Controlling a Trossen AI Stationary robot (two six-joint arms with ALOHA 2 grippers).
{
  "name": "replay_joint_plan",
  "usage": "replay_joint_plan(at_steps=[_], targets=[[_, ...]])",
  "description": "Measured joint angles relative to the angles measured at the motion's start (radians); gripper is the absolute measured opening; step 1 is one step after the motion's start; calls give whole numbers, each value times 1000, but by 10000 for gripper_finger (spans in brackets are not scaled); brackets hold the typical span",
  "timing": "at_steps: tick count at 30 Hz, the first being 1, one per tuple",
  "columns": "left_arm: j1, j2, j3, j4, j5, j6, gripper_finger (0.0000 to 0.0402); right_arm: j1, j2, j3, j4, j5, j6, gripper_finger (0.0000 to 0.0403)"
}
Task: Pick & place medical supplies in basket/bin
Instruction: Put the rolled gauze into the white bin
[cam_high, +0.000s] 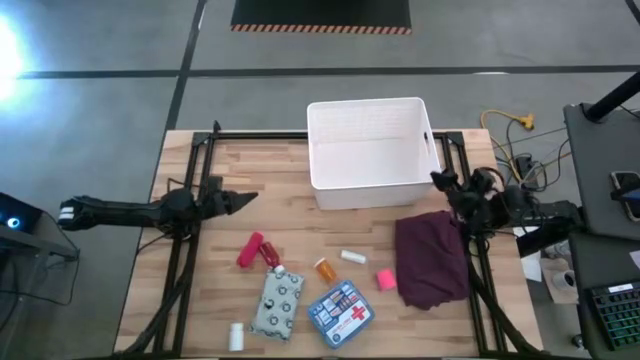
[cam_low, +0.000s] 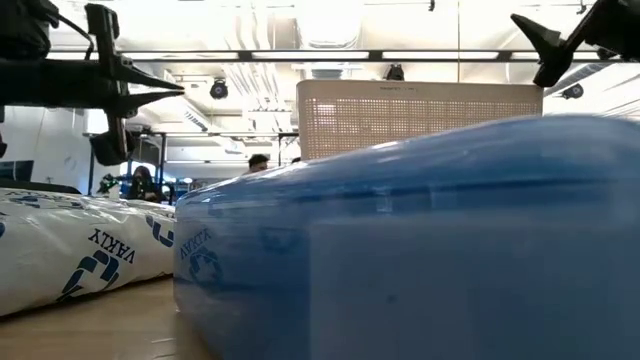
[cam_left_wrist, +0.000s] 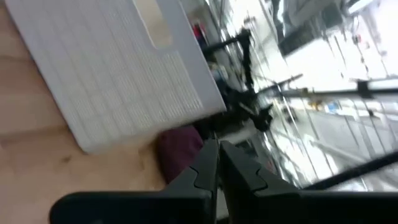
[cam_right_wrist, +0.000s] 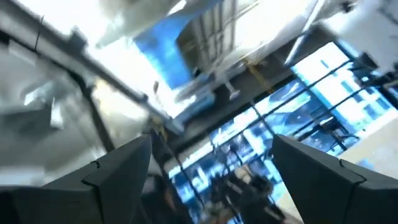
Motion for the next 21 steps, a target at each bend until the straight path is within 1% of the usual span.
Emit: replay_joint_plan(at_steps=[3, 5, 8, 12, 15, 18, 21], targets=[[0, -2, 7, 15, -2, 0, 0, 0, 3, 0, 44, 62, 76, 325], [-1, 0, 19, 35, -15, 0, 0, -1, 9, 4, 60, 75, 88, 325], [0, 0, 51, 42, -48, 16, 0, 0, 18, 30, 62, 108, 87, 325], [0, 0, 118, 47, -51, 51, 0, -1, 54, 90, 62, 149, 83, 325], [0, 0, 162, 47, -51, 64, 0, -1, 93, 140, 53, 152, 25, 325], [0, 0, 189, 45, -70, 171, 0, 0, 150, 180, 39, 159, -22, 325], [0, 0, 203, 43, -75, 223, 0, 0, 213, 220, -9, 162, 19, 325]])
